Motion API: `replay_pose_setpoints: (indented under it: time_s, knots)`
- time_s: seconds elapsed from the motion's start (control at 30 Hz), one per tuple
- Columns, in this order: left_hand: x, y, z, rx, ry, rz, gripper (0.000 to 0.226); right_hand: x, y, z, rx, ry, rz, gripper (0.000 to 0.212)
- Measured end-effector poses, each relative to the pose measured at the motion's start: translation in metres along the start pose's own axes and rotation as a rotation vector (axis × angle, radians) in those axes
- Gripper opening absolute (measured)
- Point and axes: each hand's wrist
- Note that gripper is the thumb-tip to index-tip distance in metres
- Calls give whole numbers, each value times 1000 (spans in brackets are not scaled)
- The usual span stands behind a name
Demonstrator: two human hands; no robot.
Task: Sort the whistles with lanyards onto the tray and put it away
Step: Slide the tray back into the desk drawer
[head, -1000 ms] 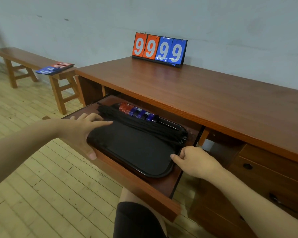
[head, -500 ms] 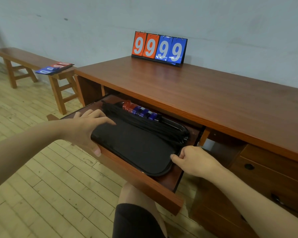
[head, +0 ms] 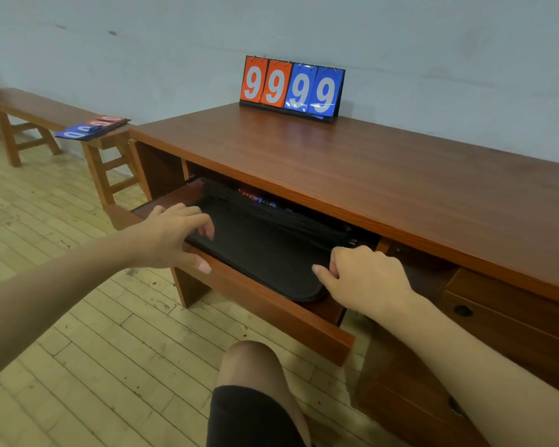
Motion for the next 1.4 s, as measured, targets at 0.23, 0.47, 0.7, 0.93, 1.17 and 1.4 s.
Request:
replay_pose_setpoints:
  time_s: [0.23, 0.47, 0.7, 0.93, 1.17, 1.4]
  knots:
    - [4, 4, 22, 131, 52, 64, 65, -7, -4, -2, -48, -102, 31, 58]
    - [15, 6, 37, 257, 51, 180, 92, -1, 6, 2, -10, -145, -21, 52]
    - [23, 6, 54, 298, 75, 252, 115, 1, 8, 8, 165, -253, -13, 46]
    - [32, 7, 76, 289, 114, 275, 126, 11, 18, 21, 275, -253, -47, 53]
    - [38, 7, 93, 304, 98, 310, 130, 17, 16, 29, 402, -256, -110, 60]
    - [38, 15, 111, 313, 115, 314, 128, 26, 15, 37, 444, -140, -219, 63]
Point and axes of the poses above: each hand's wrist, its own z-axis towards the middle knuckle, its own y-axis out of the palm, x = y × z, and after that the axes turned 14 degrees about y, right-handed
